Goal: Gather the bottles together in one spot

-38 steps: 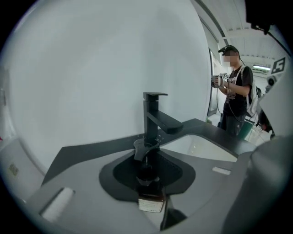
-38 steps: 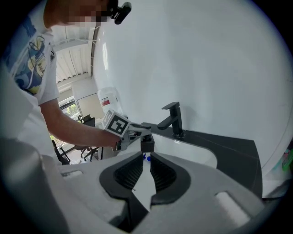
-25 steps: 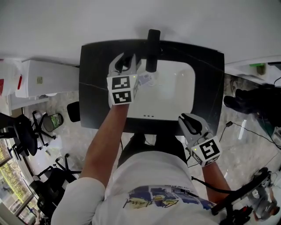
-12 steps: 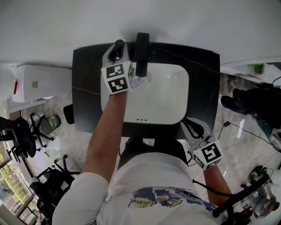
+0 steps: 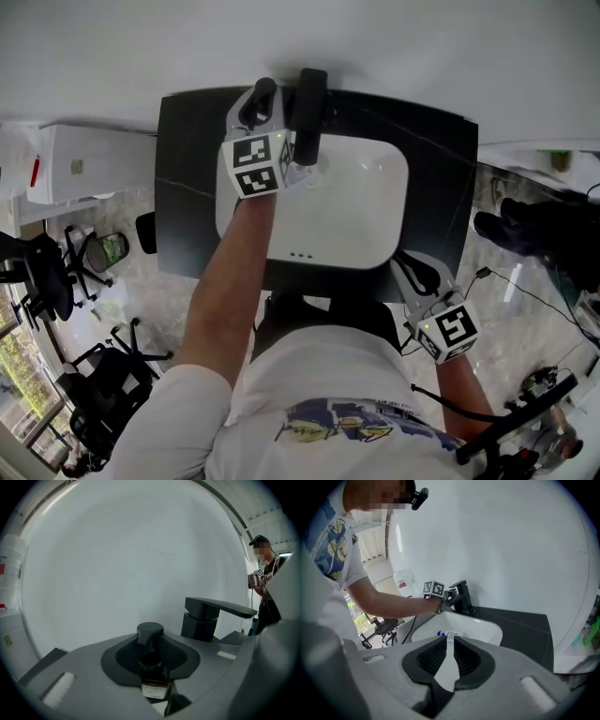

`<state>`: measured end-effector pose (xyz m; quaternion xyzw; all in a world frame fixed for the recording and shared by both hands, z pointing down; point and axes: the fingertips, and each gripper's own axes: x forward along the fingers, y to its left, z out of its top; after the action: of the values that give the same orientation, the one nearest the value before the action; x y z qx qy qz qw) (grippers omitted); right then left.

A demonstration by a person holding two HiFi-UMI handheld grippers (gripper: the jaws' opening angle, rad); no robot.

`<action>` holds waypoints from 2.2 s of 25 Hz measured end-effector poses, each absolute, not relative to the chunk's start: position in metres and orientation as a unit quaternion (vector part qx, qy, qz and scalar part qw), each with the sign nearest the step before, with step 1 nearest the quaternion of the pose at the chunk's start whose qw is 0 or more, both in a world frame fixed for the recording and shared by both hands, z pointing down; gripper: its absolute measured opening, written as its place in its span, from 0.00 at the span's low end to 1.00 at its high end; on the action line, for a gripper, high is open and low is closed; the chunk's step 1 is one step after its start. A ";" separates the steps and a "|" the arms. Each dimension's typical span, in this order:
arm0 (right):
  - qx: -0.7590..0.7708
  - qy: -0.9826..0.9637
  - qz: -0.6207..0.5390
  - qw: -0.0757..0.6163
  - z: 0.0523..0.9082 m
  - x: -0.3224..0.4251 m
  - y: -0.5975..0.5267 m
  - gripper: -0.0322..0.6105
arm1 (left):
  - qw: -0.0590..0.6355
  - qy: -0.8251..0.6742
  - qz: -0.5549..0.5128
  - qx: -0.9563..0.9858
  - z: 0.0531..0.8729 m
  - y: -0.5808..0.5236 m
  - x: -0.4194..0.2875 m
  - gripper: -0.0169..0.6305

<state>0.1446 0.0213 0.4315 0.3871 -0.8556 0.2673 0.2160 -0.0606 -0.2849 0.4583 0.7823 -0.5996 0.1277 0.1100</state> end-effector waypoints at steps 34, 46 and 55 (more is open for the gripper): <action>0.358 -0.872 0.282 0.178 0.422 0.075 0.034 0.13 | 0.239 -0.549 0.181 0.780 0.535 -0.131 -0.085 0.33; 0.351 -0.871 0.284 0.194 0.418 0.074 0.036 0.13 | 0.492 -0.603 0.080 0.623 0.600 -0.088 -0.084 0.31; 0.336 -0.872 0.290 0.207 0.423 0.090 0.016 0.13 | 0.606 -0.654 -0.043 0.451 0.640 -0.100 -0.101 0.31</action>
<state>0.0897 0.0161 0.4231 0.3360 -0.8721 0.2897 0.2067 -0.1012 -0.0998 0.6405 0.4508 -0.6536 -0.0427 0.6064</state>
